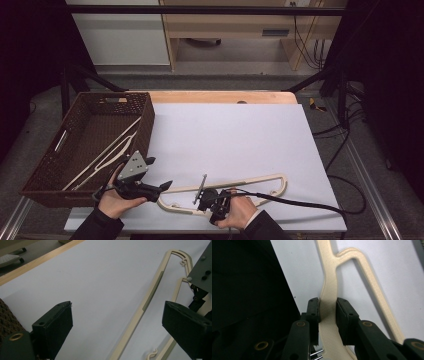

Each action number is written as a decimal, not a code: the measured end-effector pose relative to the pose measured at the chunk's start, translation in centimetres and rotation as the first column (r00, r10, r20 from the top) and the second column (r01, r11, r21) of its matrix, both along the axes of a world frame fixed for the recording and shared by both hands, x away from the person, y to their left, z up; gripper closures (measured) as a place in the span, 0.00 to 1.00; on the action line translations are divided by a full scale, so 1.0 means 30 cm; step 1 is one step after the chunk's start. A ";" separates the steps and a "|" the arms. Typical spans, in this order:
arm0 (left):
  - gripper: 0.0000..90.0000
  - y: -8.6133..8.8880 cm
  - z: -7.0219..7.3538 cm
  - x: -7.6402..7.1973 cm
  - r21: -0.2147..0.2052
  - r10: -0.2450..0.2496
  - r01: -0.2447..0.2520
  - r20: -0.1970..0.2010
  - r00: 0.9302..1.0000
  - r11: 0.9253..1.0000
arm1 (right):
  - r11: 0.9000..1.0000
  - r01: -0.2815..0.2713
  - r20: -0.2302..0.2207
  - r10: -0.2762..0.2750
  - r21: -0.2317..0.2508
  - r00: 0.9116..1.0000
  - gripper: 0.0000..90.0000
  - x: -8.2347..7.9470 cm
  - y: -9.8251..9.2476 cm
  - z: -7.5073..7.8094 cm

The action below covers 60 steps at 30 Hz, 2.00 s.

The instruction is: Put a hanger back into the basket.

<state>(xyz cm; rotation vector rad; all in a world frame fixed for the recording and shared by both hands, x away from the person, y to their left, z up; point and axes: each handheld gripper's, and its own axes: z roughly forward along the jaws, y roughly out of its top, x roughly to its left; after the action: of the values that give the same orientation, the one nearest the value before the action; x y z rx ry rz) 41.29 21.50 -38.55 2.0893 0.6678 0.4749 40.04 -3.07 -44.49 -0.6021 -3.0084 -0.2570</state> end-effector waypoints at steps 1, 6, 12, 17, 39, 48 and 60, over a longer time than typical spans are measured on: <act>0.10 -0.001 0.000 0.000 0.000 0.000 0.000 -0.001 1.000 1.000 | 1.000 0.007 -0.007 -0.007 -0.003 1.000 0.81 0.001 0.000 0.001; 0.10 0.000 0.000 0.000 -0.001 -0.001 0.001 -0.001 1.000 1.000 | 1.000 0.013 -0.019 -0.013 0.008 1.000 0.81 0.009 -0.004 0.010; 0.10 0.000 0.001 -0.002 0.001 -0.004 0.004 0.001 1.000 1.000 | 1.000 0.019 -0.042 -0.018 0.021 0.999 0.81 0.019 -0.010 0.024; 0.11 0.001 0.000 -0.002 0.003 -0.003 0.003 0.000 1.000 1.000 | 0.999 0.023 -0.055 -0.022 0.030 0.998 0.81 0.027 -0.015 0.033; 0.11 -0.004 -0.004 -0.003 0.010 -0.011 0.011 -0.004 1.000 1.000 | 1.000 0.012 -0.078 -0.011 0.017 0.997 0.81 0.027 -0.017 0.030; 0.11 -0.008 -0.007 -0.003 0.013 -0.016 0.017 -0.007 1.000 1.000 | 0.999 0.029 -0.072 -0.028 0.025 0.997 0.82 0.028 -0.019 0.037; 0.11 -0.011 -0.008 -0.005 0.018 -0.024 0.024 -0.006 1.000 1.000 | 1.000 0.020 -0.067 -0.020 0.007 0.998 0.83 0.026 -0.014 0.027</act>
<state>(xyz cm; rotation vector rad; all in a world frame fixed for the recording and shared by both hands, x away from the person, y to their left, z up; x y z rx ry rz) 41.15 21.19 -38.79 2.1138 0.6433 0.4628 40.81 -3.50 -43.69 -0.6275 -2.9374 -0.2446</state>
